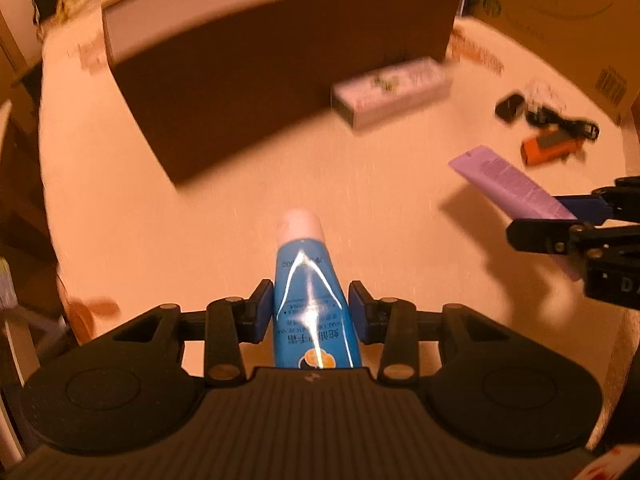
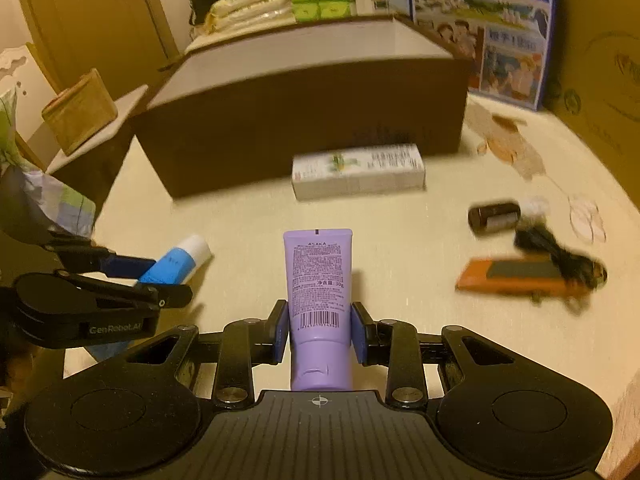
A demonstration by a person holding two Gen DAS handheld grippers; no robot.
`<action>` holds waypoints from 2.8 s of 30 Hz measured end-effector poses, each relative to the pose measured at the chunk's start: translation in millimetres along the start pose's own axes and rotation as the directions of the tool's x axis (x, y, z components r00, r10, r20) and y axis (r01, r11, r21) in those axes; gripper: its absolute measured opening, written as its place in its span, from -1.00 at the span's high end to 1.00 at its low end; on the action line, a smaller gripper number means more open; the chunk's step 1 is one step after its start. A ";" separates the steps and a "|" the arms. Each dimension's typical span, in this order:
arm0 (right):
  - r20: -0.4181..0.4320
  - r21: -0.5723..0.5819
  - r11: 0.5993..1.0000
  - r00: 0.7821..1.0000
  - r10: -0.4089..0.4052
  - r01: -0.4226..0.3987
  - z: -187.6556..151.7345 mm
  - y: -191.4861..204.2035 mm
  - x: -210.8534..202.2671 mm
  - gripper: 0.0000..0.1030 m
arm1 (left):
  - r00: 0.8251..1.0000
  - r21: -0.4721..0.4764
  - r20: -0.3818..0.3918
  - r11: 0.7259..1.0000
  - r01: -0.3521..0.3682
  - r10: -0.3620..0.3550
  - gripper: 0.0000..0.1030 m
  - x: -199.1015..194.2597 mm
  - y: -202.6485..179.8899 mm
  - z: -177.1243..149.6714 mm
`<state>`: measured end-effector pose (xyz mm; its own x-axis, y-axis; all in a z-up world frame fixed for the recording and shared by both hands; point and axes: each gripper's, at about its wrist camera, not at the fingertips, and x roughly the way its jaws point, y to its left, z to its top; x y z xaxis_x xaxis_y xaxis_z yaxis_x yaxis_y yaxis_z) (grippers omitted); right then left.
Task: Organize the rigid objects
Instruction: 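Lift the blue and purple tubes and carry both toward the brown box, then lower both tubes into the brown box and open both tools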
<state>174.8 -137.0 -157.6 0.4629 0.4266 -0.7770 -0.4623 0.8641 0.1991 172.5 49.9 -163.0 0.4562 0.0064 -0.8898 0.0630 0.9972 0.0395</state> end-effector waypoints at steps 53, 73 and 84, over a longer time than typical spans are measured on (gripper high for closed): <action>0.206 -0.088 0.994 0.977 -0.052 0.072 237.4 -17.8 43.3 0.44 | 0.953 -0.038 0.263 0.989 -0.145 0.150 0.37 -35.0 103.3 209.5; 0.170 -0.038 0.992 0.979 -0.115 0.123 265.9 -54.3 130.8 0.11 | 0.966 -0.010 0.193 0.984 -0.176 0.175 0.35 51.7 124.0 228.6; 0.237 0.063 0.998 0.971 -0.036 0.022 221.0 -56.3 63.9 -0.05 | 0.957 -0.008 0.258 0.991 -0.135 0.133 0.03 3.7 107.7 208.9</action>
<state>397.5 -99.4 -86.4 0.6453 0.4459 -0.6203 -0.4036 0.8884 0.2188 366.4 141.9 -67.1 0.6740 0.1195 -0.7290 -0.0065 0.9878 0.1559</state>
